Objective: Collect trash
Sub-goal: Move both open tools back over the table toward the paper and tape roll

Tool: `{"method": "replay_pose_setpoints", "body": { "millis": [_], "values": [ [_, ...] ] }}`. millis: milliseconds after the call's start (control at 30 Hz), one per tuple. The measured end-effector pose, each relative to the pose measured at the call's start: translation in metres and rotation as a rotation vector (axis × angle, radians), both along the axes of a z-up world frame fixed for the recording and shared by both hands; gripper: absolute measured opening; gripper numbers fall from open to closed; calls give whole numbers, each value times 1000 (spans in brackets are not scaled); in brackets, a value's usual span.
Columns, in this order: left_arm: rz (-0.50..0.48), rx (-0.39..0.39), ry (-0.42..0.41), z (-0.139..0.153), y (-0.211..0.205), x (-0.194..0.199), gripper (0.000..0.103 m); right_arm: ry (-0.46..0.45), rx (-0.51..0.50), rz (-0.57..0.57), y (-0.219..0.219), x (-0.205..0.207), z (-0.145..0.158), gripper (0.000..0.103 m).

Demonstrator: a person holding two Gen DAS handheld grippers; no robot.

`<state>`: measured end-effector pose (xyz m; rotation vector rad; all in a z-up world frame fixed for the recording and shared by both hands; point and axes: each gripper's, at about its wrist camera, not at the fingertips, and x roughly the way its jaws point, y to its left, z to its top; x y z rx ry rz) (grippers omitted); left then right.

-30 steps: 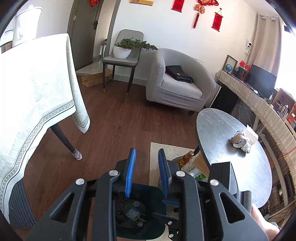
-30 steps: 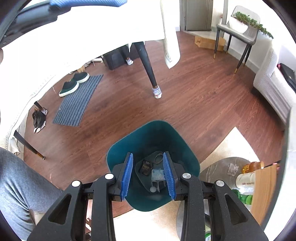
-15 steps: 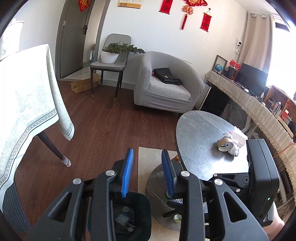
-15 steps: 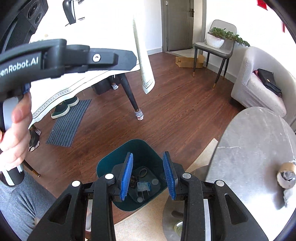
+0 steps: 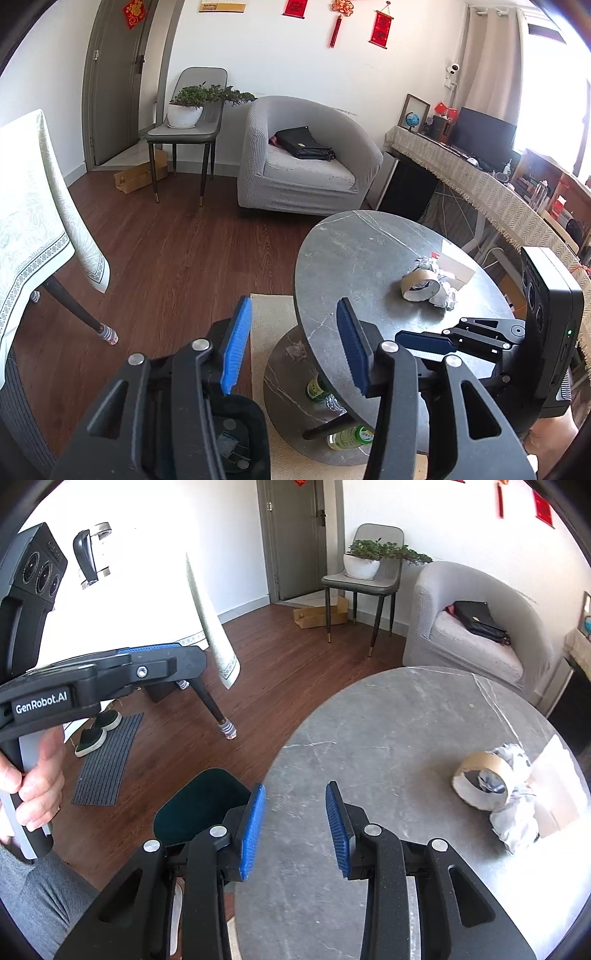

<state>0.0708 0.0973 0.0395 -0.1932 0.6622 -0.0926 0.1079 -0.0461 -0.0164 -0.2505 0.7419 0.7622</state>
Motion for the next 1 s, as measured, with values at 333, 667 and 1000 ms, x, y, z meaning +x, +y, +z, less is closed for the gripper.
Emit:
{"method": "replay_pose_setpoints", "body": {
  "millis": [333, 667, 1000],
  "values": [
    [-64, -93, 30, -11, -42, 31, 66, -29, 30, -173, -85, 24, 6, 42],
    [-130, -74, 58, -25, -98, 74, 71, -33, 90, -290, -141, 39, 11, 51],
    [-152, 72, 107, -55, -145, 101, 69, 8, 79, -301, -151, 51, -6, 52]
  ]
}}
